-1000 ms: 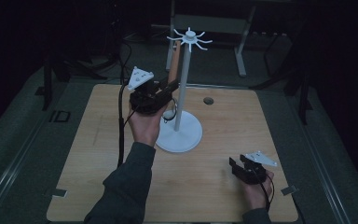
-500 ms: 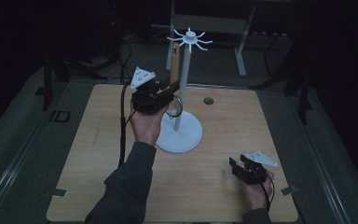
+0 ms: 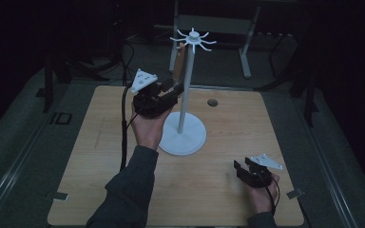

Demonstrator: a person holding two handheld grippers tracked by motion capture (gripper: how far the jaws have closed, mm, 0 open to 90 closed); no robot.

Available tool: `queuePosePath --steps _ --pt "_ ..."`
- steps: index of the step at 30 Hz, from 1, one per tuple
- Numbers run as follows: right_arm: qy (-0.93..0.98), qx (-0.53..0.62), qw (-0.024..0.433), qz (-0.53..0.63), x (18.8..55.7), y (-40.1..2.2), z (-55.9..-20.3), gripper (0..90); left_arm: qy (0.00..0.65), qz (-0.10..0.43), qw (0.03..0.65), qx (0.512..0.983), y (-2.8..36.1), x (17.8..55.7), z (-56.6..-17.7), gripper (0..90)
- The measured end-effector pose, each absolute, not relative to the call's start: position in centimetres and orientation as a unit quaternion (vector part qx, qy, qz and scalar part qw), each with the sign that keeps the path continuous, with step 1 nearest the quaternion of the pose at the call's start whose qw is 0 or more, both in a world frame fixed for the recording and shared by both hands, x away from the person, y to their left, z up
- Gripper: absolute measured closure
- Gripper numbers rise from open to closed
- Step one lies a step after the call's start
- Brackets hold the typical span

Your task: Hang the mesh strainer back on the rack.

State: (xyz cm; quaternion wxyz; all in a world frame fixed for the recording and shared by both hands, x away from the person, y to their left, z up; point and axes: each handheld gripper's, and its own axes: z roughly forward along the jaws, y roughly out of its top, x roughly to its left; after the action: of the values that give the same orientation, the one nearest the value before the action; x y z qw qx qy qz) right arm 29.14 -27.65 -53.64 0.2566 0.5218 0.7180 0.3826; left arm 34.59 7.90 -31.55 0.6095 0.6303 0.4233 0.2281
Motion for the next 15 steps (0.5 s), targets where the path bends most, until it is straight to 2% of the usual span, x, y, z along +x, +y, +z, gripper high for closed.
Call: queuePosePath --steps 15 --pt "0.719 0.529 0.253 0.374 29.3 -28.0 -53.9 47.7 0.393 0.202 0.595 0.671 7.0 33.5 -31.6 52.5"
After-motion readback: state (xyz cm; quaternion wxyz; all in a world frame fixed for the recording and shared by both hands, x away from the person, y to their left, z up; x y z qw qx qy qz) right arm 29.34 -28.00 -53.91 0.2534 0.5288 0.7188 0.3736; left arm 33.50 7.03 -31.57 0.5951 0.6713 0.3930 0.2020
